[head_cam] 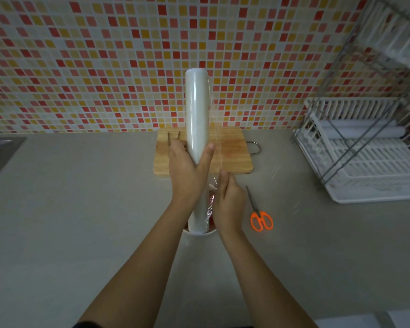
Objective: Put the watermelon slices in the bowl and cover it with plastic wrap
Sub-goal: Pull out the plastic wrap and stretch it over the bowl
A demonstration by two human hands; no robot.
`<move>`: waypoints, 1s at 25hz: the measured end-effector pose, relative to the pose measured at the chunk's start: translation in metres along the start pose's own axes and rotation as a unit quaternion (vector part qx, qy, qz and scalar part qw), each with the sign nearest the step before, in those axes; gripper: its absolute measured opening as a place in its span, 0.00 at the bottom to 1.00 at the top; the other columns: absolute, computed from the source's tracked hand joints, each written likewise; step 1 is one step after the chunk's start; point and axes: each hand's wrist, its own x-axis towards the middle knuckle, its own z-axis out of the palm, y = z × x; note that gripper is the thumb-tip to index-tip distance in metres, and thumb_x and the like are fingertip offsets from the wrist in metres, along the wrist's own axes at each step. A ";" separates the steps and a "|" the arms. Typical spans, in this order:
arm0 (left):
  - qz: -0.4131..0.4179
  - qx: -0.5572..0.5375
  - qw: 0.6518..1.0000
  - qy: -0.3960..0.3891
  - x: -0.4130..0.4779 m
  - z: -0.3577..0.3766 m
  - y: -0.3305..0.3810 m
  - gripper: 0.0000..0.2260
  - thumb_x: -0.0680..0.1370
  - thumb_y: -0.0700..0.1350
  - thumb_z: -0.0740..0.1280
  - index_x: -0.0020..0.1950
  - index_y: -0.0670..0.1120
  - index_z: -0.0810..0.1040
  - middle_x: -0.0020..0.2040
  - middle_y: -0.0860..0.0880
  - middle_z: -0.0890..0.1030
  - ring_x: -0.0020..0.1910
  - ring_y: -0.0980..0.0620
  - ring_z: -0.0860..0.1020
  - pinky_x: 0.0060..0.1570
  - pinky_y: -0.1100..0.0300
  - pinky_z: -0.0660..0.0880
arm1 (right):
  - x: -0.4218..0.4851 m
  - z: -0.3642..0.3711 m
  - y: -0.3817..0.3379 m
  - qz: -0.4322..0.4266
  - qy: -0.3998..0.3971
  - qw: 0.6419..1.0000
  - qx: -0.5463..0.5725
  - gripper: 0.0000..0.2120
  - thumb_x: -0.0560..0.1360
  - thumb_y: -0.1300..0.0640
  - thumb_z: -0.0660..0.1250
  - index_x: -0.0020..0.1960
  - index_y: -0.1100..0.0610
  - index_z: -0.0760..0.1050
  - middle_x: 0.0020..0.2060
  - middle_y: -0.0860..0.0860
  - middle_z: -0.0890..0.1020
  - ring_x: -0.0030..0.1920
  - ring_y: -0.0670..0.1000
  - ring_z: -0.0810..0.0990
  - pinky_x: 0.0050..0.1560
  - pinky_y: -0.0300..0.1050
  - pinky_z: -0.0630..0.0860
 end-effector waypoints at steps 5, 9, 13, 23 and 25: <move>0.018 0.003 1.000 -0.011 0.002 0.001 0.003 0.19 0.73 0.57 0.69 0.50 0.46 0.67 0.47 0.45 0.75 0.44 0.49 0.77 0.38 0.61 0.75 | 0.018 -0.016 0.011 -0.044 0.011 0.999 -0.021 0.18 0.79 0.51 0.55 0.38 0.59 0.74 0.28 0.48 0.76 0.29 0.48 0.71 0.28 0.32 0.61; 0.027 -0.010 0.999 -0.021 -0.004 0.002 0.006 0.19 0.72 0.60 0.69 0.49 0.48 0.65 0.46 0.49 0.74 0.44 0.53 0.76 0.37 0.65 0.72 | 0.022 -0.027 0.015 0.015 0.032 0.999 -0.010 0.27 0.76 0.39 0.47 0.39 0.55 0.76 0.31 0.45 0.78 0.33 0.46 0.75 0.33 0.39 0.66; 0.003 -0.014 0.998 -0.069 -0.019 0.005 0.003 0.20 0.71 0.60 0.69 0.50 0.49 0.66 0.47 0.48 0.75 0.44 0.52 0.77 0.40 0.60 0.76 | 0.063 -0.027 -0.017 0.142 -0.133 0.968 0.158 0.32 0.71 0.29 0.46 0.54 0.50 0.77 0.44 0.50 0.82 0.45 0.49 0.81 0.44 0.48 0.78; -0.045 -0.006 0.996 -0.078 -0.039 0.000 -0.002 0.16 0.74 0.62 0.64 0.47 0.49 0.71 0.42 0.53 0.78 0.40 0.55 0.78 0.38 0.58 0.75 | 0.073 -0.024 0.000 -0.007 0.047 0.999 -0.021 0.16 0.80 0.55 0.56 0.44 0.64 0.78 0.39 0.54 0.83 0.38 0.50 0.76 0.37 0.31 0.62; -0.089 -0.016 0.991 -0.099 -0.040 -0.003 -0.006 0.16 0.74 0.65 0.60 0.44 0.53 0.73 0.39 0.55 0.79 0.39 0.56 0.79 0.40 0.55 0.76 | 0.075 -0.028 0.010 0.003 0.048 0.998 -0.034 0.16 0.80 0.55 0.56 0.45 0.64 0.78 0.41 0.58 0.84 0.40 0.54 0.78 0.37 0.33 0.62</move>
